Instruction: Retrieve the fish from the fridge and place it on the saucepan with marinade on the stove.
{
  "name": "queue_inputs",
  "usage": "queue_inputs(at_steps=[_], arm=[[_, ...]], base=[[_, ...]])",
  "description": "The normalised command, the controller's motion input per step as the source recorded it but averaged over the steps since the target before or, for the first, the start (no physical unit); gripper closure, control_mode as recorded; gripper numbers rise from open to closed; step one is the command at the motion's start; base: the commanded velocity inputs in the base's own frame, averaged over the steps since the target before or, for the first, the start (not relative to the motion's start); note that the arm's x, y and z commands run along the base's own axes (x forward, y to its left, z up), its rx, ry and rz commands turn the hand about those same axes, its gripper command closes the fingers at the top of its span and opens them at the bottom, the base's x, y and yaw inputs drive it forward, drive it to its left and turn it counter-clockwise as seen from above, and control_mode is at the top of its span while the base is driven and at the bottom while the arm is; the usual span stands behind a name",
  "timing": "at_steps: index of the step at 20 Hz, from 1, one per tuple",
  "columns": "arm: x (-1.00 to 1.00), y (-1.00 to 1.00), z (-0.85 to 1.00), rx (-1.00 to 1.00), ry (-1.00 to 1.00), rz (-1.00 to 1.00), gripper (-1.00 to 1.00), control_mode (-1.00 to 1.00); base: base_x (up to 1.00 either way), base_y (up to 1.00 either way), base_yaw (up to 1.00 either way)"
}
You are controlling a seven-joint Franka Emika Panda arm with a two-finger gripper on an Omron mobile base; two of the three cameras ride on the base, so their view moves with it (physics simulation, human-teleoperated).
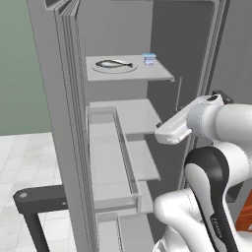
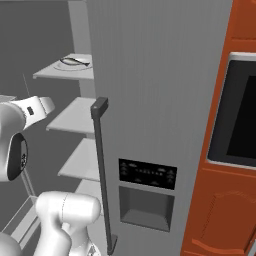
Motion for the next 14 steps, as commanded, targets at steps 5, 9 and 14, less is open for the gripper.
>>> queue_inputs(at_steps=[5,9,14], arm=[[0.11,0.01,0.0,0.0,0.0,-0.01,-1.0,-1.0],[0.0,0.0,0.0,0.0,0.0,0.0,-1.0,-1.0],[0.0,0.02,0.27,0.0,0.0,-0.06,-1.0,-1.0]], base=[[0.04,0.0,-0.01],[0.0,0.0,0.0],[0.0,0.0,0.0]])
